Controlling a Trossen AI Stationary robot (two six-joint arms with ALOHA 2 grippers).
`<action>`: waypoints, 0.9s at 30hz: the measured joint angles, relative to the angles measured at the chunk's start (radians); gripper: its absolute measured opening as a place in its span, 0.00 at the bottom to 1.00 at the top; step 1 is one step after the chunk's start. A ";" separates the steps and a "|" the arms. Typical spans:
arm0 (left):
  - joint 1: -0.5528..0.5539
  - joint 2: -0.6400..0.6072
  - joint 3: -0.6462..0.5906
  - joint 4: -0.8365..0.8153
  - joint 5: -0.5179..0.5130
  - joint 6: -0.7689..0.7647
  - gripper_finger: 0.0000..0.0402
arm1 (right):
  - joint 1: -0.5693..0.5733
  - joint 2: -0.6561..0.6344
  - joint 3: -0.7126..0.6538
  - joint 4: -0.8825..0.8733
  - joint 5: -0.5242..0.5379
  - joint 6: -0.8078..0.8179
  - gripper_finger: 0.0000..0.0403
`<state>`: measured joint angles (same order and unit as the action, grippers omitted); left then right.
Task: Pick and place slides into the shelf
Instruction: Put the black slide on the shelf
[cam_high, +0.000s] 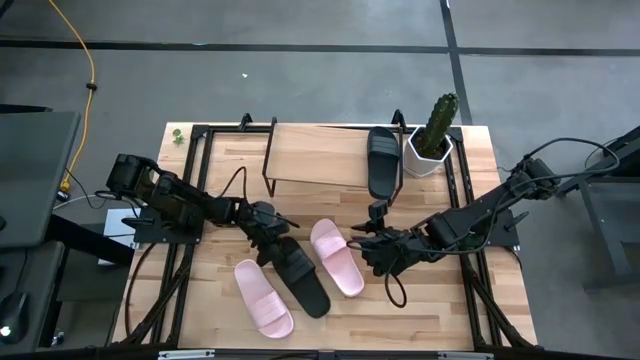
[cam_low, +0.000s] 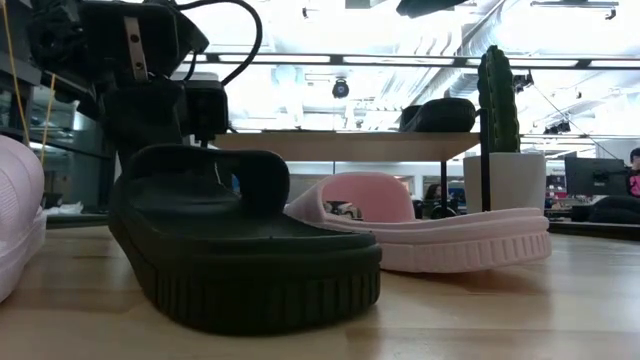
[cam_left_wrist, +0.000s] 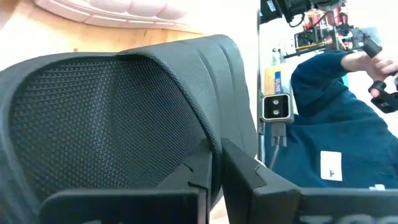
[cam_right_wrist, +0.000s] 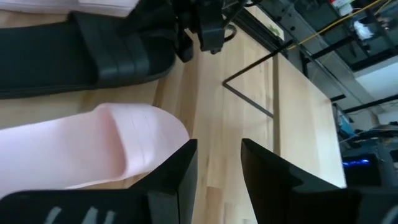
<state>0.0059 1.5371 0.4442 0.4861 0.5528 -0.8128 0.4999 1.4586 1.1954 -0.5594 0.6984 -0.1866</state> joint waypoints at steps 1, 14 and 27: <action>0.000 -0.001 0.000 0.011 0.010 -0.001 0.03 | 0.000 0.000 0.000 0.000 0.000 -0.007 0.29; -0.001 -0.001 0.066 0.116 0.076 -0.018 0.01 | -0.002 0.000 0.000 0.005 0.062 -0.031 0.29; 0.000 -0.002 0.184 0.113 0.145 0.001 0.01 | 0.017 -0.003 0.000 -0.034 0.229 -0.053 0.29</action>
<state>0.0063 1.5355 0.6281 0.5992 0.6978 -0.8114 0.5173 1.4559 1.1954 -0.5938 0.9270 -0.2395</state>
